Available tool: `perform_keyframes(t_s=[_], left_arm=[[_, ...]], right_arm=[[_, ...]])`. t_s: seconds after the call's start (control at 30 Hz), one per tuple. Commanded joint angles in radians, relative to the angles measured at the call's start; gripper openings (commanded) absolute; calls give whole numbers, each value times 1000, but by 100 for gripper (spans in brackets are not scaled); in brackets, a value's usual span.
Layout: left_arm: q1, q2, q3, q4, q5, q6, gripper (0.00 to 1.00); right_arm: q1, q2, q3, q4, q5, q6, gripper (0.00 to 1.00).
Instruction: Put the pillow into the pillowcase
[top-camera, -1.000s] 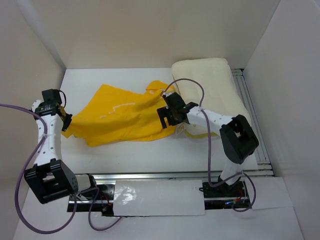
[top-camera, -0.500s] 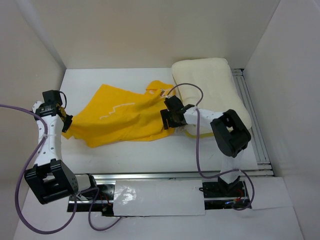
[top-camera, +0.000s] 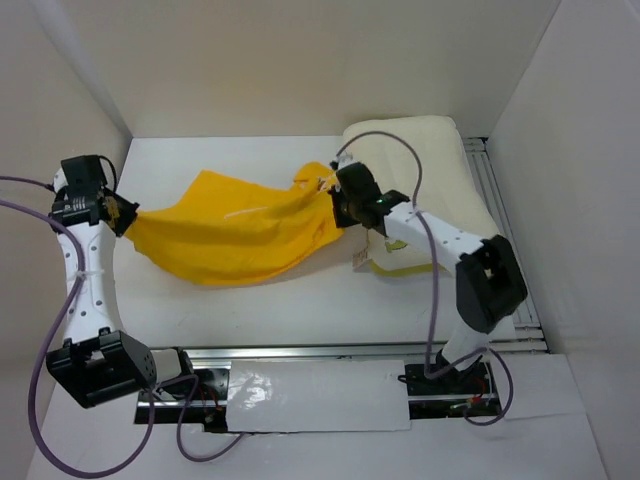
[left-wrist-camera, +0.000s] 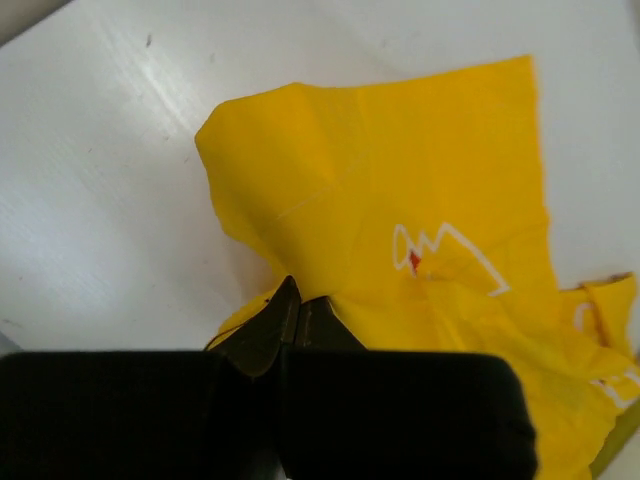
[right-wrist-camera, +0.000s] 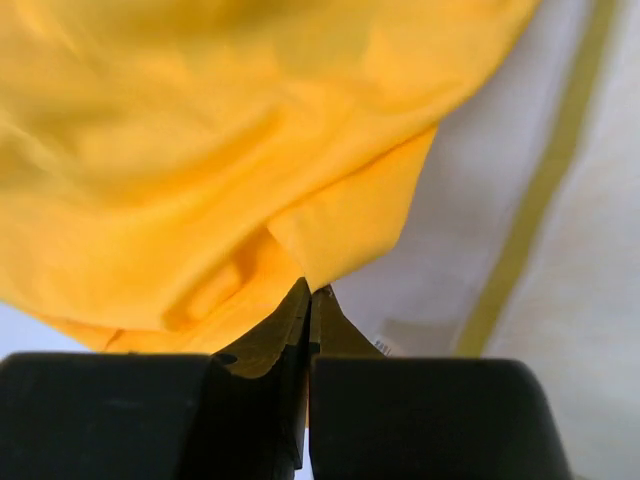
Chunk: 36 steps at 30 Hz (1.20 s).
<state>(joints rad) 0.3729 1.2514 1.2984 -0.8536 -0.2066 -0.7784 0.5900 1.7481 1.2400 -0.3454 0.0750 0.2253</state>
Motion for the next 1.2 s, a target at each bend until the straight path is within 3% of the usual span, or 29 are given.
perform_keyframes(t_s=[0.0, 0.33, 0.53, 0.67, 0.77, 0.87, 0.9, 1.0, 1.03, 1.17], left_arm=[[4, -20, 136, 35, 67, 88, 0], [4, -30, 602, -44, 144, 159, 0], [4, 32, 653, -35, 162, 168, 0], [4, 165, 685, 43, 265, 168, 0], [4, 244, 705, 173, 375, 177, 0], [4, 403, 896, 163, 450, 177, 0], [4, 446, 1033, 163, 461, 163, 0], [17, 581, 1265, 185, 518, 122, 0], [33, 594, 1279, 215, 568, 107, 0], [96, 475, 1170, 378, 628, -1, 0]], right_arm=[[-18, -257, 205, 14, 115, -83, 0], [-122, -487, 450, -18, 192, -191, 0], [-182, -454, 483, -17, 206, -224, 0], [-232, -289, 527, 20, 61, -224, 0], [-274, -96, 674, 42, -41, -238, 0], [-288, 124, 982, 28, -87, -210, 0], [-297, 170, 1127, 42, -98, -201, 0], [-297, 298, 1283, 127, -135, -179, 0], [-297, 309, 1326, 150, -135, -179, 0], [-288, 220, 1193, 314, -144, -179, 0]])
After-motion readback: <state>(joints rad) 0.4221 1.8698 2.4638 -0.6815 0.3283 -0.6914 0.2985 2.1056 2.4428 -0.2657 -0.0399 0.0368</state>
